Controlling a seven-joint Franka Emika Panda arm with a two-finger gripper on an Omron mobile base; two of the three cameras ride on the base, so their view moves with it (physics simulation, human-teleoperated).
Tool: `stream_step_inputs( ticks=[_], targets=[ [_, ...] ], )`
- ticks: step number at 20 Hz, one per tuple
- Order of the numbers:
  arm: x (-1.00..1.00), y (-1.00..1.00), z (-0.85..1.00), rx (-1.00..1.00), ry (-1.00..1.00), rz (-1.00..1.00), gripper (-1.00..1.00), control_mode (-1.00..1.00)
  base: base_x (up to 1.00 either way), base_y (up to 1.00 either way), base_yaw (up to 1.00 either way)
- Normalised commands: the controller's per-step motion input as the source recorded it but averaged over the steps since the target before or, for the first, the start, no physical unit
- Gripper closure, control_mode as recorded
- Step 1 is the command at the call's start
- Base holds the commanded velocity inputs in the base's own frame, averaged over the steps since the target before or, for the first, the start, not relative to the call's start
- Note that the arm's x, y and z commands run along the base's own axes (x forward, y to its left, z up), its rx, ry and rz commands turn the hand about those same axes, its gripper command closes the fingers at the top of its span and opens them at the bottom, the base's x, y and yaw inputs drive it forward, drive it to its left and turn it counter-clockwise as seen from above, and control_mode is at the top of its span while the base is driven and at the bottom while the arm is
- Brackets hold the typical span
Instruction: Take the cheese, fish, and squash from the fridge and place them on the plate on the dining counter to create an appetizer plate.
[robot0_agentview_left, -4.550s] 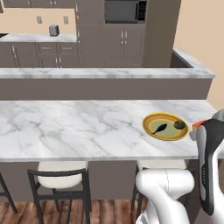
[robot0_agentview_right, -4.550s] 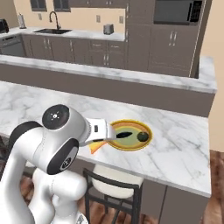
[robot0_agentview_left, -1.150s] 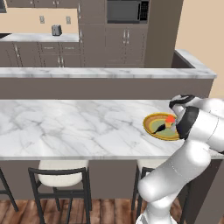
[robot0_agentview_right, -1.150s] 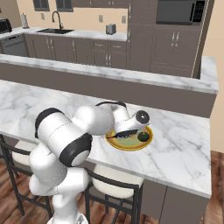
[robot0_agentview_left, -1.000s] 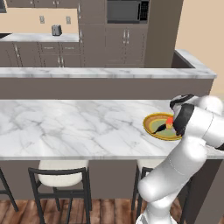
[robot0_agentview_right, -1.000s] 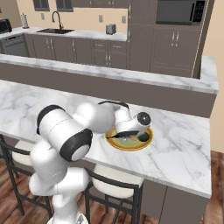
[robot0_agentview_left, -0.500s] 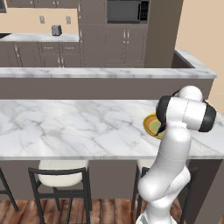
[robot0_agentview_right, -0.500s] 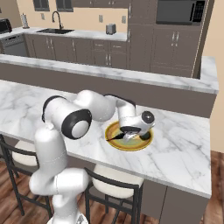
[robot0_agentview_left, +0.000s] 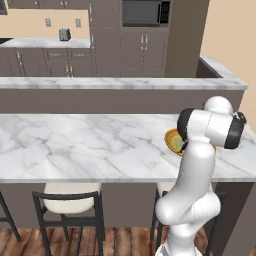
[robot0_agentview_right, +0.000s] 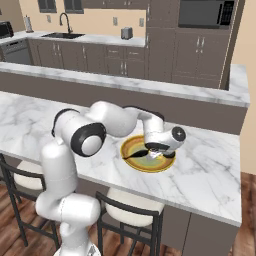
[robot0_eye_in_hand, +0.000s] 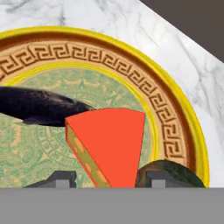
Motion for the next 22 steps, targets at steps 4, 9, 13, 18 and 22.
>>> stream_step_inputs(
  ticks=[4, 9, 13, 18, 22],
  targets=[
    [-0.43, 0.23, 0.69, -0.11, 0.00, -0.08, -1.00, -1.00, 0.00, 0.00, 0.00],
    [-0.44, 0.31, 1.00, -0.19, 0.00, -0.07, -1.00, -1.00, 0.00, 0.00, 0.00],
    [-0.62, 0.50, 0.98, -0.22, 0.02, -0.03, -1.00, -1.00, 0.00, 0.00, 0.00],
    [-0.99, 0.18, 0.83, -0.16, -0.05, -0.02, -1.00, -1.00, 0.00, 0.00, 0.00],
    [-1.00, 0.06, 0.68, -0.05, -0.30, -0.09, -1.00, -1.00, 0.00, 0.00, 0.00]
  ],
)
